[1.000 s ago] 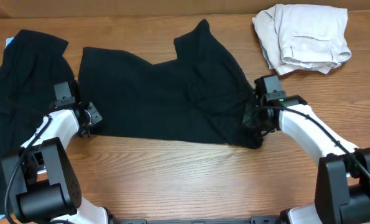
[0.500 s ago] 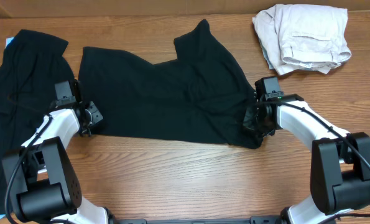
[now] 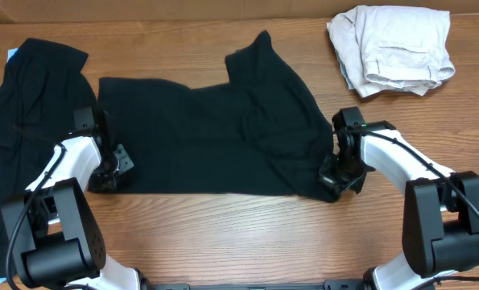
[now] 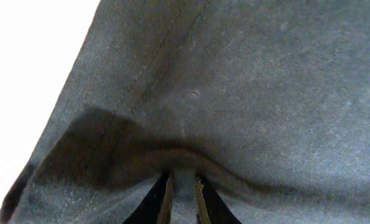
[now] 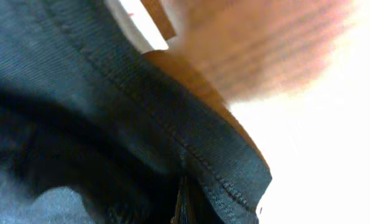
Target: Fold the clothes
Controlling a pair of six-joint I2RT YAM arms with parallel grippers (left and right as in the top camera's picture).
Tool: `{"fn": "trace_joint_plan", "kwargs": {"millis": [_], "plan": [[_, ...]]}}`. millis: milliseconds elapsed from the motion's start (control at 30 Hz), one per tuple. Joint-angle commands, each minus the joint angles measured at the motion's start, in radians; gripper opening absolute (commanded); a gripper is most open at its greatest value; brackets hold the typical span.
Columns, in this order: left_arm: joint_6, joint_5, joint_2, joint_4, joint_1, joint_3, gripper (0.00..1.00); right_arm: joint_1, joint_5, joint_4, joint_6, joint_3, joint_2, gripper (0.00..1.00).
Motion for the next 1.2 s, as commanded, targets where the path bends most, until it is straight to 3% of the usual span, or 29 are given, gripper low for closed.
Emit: {"fn": "trace_joint_plan", "kwargs": {"millis": [0,200,367,433,567,633,733,900,1167], "plan": [[-0.007,-0.016,0.066,-0.078,0.005,-0.072,0.15,-0.006,-0.006,-0.03,0.038,-0.014,0.023,0.04],[0.03,0.065,0.066,-0.172,0.005,-0.07,0.17,-0.006,-0.04,-0.058,0.038,-0.014,-0.026,0.04],[0.092,0.125,0.065,-0.258,0.005,-0.023,0.35,-0.011,-0.038,-0.104,0.036,0.018,-0.188,0.07],[0.098,0.127,0.065,-0.305,0.005,0.024,0.52,-0.021,-0.038,-0.147,0.017,0.066,-0.251,0.19],[0.109,0.152,0.06,-0.388,0.005,0.149,0.64,-0.027,-0.031,-0.261,-0.088,0.232,-0.329,0.57],[0.109,0.151,0.049,-0.411,0.005,0.218,0.69,-0.027,-0.022,-0.315,-0.141,0.333,-0.331,0.7],[0.109,0.151,0.036,-0.415,0.005,0.299,0.77,-0.027,-0.003,-0.334,-0.192,0.435,-0.331,0.78],[0.116,0.14,0.035,-0.355,0.005,0.426,1.0,-0.026,-0.006,-0.256,-0.255,0.522,-0.329,0.81],[0.177,0.151,0.05,-0.027,0.005,0.507,0.95,-0.026,-0.04,-0.03,-0.317,0.522,-0.25,0.82]]}}
